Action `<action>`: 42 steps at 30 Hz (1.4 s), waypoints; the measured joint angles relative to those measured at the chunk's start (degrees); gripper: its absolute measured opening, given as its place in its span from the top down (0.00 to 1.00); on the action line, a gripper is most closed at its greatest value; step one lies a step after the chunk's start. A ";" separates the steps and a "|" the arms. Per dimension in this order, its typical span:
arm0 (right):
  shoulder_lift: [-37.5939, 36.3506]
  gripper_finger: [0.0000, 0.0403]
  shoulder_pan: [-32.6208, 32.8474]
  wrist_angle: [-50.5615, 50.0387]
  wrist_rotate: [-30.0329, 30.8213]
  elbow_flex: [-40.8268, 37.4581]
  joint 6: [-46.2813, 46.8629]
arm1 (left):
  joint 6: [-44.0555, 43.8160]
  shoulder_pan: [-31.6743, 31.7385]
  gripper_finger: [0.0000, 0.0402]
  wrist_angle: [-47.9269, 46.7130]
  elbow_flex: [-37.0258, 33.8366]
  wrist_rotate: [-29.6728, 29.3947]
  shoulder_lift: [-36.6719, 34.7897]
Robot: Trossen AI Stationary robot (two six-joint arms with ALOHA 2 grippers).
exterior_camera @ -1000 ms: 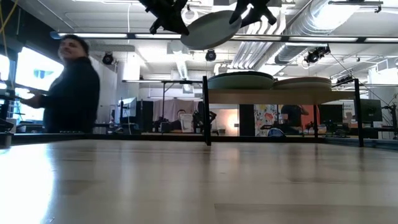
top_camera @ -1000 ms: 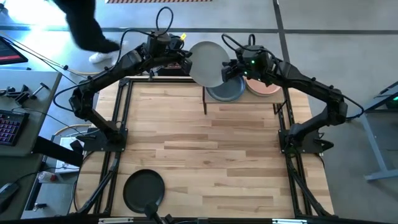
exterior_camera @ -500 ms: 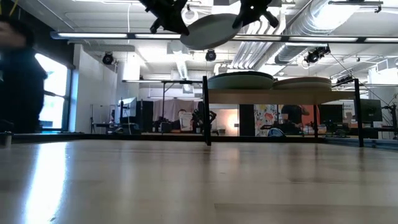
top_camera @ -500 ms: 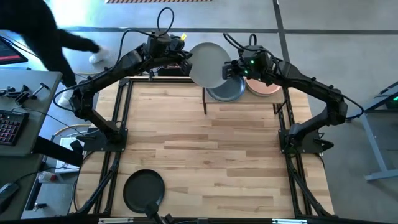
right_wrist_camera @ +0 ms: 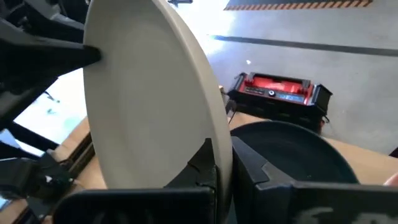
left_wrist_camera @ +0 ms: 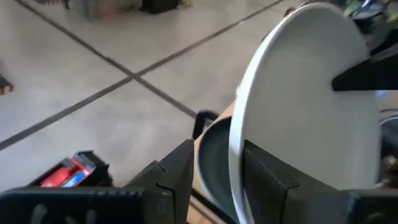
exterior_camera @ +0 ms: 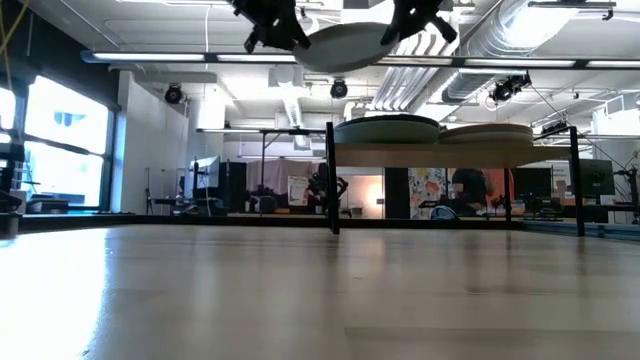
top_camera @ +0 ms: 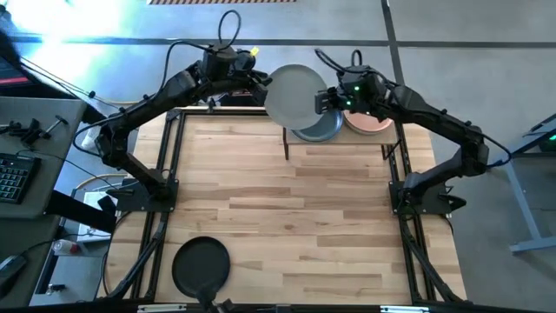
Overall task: Place and stack plates onto a shelf
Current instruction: Stack the white plate on the black plate on the shelf
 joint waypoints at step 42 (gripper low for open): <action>-18.58 1.00 -16.09 13.22 -19.44 -31.86 23.90 | 7.60 0.33 0.71 -14.05 0.03 -2.41 -9.24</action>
